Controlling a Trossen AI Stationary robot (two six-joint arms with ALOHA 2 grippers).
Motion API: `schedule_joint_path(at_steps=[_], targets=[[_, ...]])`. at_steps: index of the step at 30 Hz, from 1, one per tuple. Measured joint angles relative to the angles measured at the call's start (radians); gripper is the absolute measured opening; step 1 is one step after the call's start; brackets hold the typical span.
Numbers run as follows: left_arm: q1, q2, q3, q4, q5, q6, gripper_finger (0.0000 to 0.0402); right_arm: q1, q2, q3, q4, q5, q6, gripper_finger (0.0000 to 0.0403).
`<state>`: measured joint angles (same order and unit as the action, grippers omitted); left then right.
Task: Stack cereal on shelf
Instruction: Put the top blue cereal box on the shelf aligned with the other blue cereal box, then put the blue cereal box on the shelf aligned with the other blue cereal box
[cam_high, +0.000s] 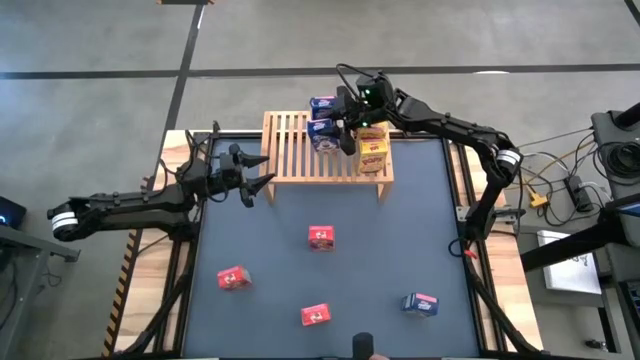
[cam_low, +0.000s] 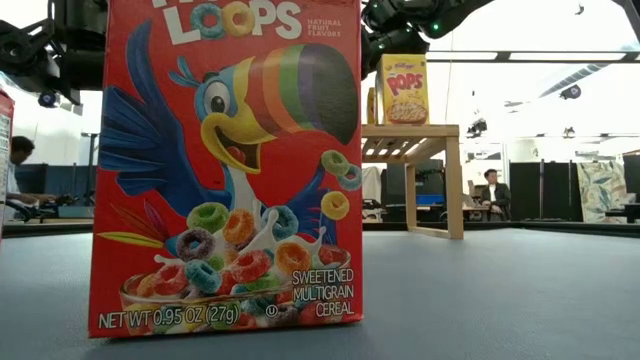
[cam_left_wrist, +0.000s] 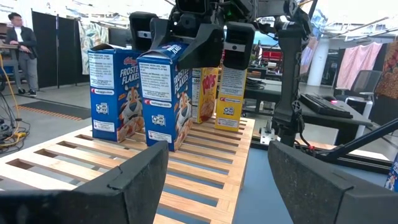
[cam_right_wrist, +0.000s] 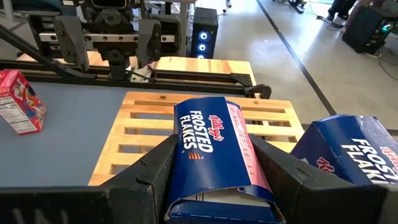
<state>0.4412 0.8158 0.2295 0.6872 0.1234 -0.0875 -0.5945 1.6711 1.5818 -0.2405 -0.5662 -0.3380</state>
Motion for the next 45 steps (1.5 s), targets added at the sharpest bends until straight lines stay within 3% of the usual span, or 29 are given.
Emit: schedule_joint_path(at_steps=[8, 17, 26, 37, 45], targets=[[0.000, 0.000, 0.000, 0.000, 0.000, 0.000, 0.0261, 0.000, 0.000, 0.000, 0.000, 0.017, -0.004, 0.0169], [0.000, 0.000, 0.000, 0.000, 0.000, 0.000, 0.0261, 0.000, 0.000, 0.000, -0.003, 0.025, 0.002, 0.0214], [0.000, 0.000, 0.000, 0.000, 0.000, 0.001, 0.0261, 0.000, -0.020, 0.000, -0.002, 0.046, 0.004, 0.0221], [0.000, 0.000, 0.000, -0.001, 0.000, 0.004, 0.0261, 0.002, -0.169, 0.000, -0.036, 0.046, 0.023, 0.0222], [0.000, 0.000, 0.000, 0.000, 0.000, 0.004, 0.0261, 0.102, -0.343, 0.000, -0.259, 0.064, -0.014, 0.0221]])
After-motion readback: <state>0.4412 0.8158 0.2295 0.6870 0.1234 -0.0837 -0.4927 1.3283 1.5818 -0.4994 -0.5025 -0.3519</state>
